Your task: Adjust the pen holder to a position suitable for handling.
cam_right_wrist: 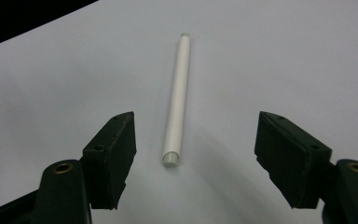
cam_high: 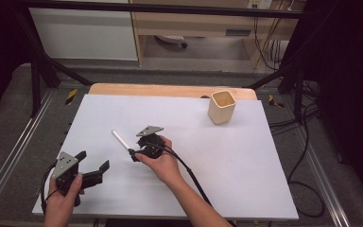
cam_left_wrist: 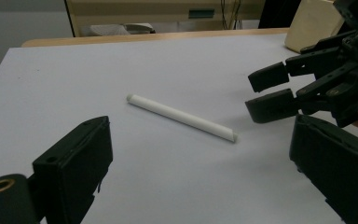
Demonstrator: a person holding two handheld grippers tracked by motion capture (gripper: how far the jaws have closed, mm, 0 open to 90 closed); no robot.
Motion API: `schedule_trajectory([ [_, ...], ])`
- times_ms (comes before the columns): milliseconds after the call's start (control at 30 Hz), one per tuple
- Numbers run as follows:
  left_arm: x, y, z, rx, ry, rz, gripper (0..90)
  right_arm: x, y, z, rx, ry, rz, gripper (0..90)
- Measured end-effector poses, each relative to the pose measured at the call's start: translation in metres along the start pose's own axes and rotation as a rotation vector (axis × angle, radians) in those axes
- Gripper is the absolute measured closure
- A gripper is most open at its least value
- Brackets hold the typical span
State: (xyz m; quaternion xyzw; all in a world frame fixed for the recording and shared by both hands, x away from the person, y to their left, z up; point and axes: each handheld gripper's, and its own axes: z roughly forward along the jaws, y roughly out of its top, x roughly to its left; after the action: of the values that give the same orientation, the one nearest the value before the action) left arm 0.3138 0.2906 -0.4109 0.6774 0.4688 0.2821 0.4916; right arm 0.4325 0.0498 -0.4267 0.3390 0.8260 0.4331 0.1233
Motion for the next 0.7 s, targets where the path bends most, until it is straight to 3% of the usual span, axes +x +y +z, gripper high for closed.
schedule_trajectory([
  [433, 0.006, -0.001, 0.000, 0.025, 0.029, -0.002, 6.3, 0.000, -0.003, 0.013, 0.018, 0.003, 0.009, 46.9],
  [700, 0.013, -0.001, -0.002, 0.019, 0.069, -0.015, 6.5, 0.004, -0.002, 0.018, 0.027, 0.009, -0.008, 51.1],
])
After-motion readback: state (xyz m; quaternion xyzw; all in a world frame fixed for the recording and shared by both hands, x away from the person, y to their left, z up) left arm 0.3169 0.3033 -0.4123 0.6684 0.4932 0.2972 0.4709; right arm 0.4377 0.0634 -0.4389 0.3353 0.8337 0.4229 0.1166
